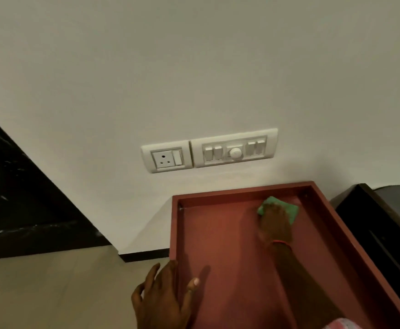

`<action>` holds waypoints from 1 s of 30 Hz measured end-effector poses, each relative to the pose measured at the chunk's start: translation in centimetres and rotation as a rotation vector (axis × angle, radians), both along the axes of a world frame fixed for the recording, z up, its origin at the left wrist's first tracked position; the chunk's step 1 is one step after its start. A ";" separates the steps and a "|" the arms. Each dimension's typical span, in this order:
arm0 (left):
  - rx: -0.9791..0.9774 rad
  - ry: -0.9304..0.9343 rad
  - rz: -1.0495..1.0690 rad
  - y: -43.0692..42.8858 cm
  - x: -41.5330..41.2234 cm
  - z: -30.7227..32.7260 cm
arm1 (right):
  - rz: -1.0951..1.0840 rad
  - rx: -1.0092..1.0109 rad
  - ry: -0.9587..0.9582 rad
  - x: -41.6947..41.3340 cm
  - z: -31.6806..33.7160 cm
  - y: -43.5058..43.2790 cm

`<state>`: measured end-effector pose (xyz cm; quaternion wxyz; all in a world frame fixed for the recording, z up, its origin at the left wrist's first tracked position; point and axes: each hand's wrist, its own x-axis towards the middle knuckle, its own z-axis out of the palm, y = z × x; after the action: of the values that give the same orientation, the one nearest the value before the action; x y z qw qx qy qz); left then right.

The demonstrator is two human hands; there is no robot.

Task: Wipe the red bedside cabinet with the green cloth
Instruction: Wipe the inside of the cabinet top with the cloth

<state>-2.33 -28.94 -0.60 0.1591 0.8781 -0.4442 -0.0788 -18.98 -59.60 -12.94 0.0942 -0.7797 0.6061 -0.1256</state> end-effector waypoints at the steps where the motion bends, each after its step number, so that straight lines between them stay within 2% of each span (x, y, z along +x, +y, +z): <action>1: -0.007 -0.020 0.012 0.1 0.1 0.1 | -0.051 0.000 0.026 2.2 1.5 0.9; 4: -0.072 0.007 -0.008 -0.1 -0.1 -0.4 | 0.102 0.107 -0.040 11.1 9.1 8.7; 6: -0.134 -0.028 -0.007 0.1 0.2 -0.7 | 0.226 0.133 -0.105 15.0 9.4 11.4; 7: -0.100 -0.004 -0.013 0.1 0.3 -0.4 | 0.318 0.132 -0.109 15.8 9.5 11.9; 9: -0.103 0.000 -0.054 0.3 0.2 -0.2 | 0.439 0.115 -0.045 16.0 10.0 11.4; 14: -0.104 -0.081 -0.058 1.2 -0.4 -0.2 | 0.718 0.228 0.082 12.8 10.8 10.0; 19: -0.053 -0.137 -0.081 1.2 -0.6 0.5 | 0.807 0.201 0.028 9.3 10.0 15.7; 24: -0.027 -0.286 -0.252 1.0 -1.4 0.8 | 1.017 0.199 0.016 -0.9 10.0 18.8; 26: 0.008 -0.329 -0.364 1.0 -2.1 0.7 | 0.904 0.197 0.021 -6.8 9.9 16.4; 30: 0.079 -0.262 -0.441 0.7 -4.1 0.4 | 0.271 0.188 -0.080 -18.6 9.8 11.0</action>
<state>-6.44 -28.26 -0.21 0.0447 0.7682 -0.6385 -0.0144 -37.58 -48.63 -3.12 0.2071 -0.8364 0.5002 -0.0855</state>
